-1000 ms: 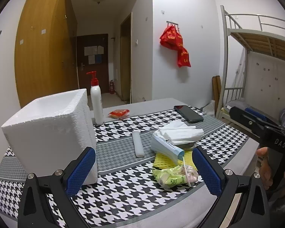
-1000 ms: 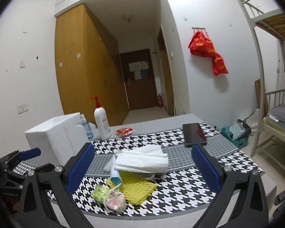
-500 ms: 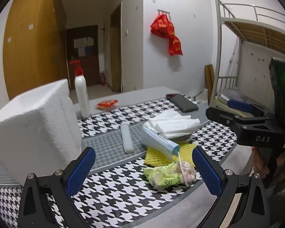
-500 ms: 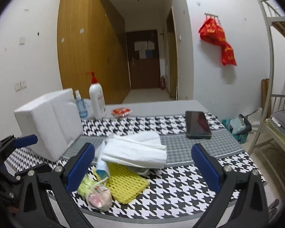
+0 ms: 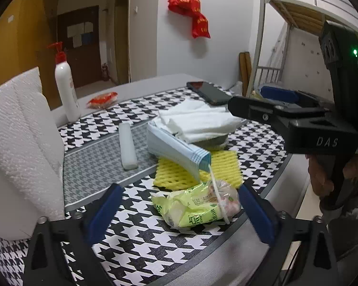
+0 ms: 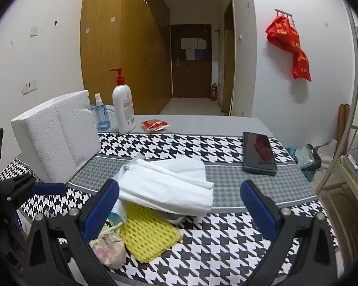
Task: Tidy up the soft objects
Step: 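Move both grippers toward the white towel and green snack bag, then close the right gripper on the white towel and lift it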
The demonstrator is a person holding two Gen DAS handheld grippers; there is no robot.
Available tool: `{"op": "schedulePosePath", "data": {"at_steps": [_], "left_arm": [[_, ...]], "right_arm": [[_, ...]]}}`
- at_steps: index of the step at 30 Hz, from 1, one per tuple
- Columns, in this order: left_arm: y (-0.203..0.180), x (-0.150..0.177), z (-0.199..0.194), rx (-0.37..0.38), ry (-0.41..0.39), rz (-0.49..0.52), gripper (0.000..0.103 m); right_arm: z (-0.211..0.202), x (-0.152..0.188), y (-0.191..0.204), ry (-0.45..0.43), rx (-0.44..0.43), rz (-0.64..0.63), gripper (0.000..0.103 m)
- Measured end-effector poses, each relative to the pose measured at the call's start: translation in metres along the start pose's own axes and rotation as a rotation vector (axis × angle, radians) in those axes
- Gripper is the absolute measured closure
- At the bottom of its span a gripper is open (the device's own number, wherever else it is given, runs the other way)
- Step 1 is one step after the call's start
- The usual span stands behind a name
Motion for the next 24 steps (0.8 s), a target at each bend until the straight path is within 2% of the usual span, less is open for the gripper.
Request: {"op": "schedulePosePath", "data": {"at_steps": [5, 13, 17, 22, 24], "left_arm": [[0.007, 0.005, 0.01, 0.025, 0.046, -0.027, 0.021], [0.012, 0.011, 0.016, 0.127, 0.078, -0.072, 0.04], [0.018, 0.015, 0.012, 0.189, 0.076, -0.09, 0.041], [0.027, 0.019, 0.001, 0.179, 0.053, -0.107, 0.041], [0.029, 0.019, 0.001, 0.183, 0.051, -0.115, 0.041]], "right_arm": [[0.009, 0.002, -0.002, 0.03, -0.016, 0.001, 0.001], [0.021, 0.0, -0.001, 0.067, -0.023, -0.017, 0.005], [0.028, 0.004, 0.002, 0.091, -0.019, -0.04, 0.007], [0.035, 0.005, -0.005, 0.118, -0.009, -0.031, 0.009], [0.041, 0.005, -0.007, 0.138, -0.009, -0.021, 0.014]]}}
Point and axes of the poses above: each gripper's, at about its wrist camera, not at the fingertips, and z roughly the way its jaws point, y to its left, x to its underside, the point moved 1 cm from there along z, roughly the way its jaws point, and after that the axes turned 14 degrees about z, right-handed, at the moved point
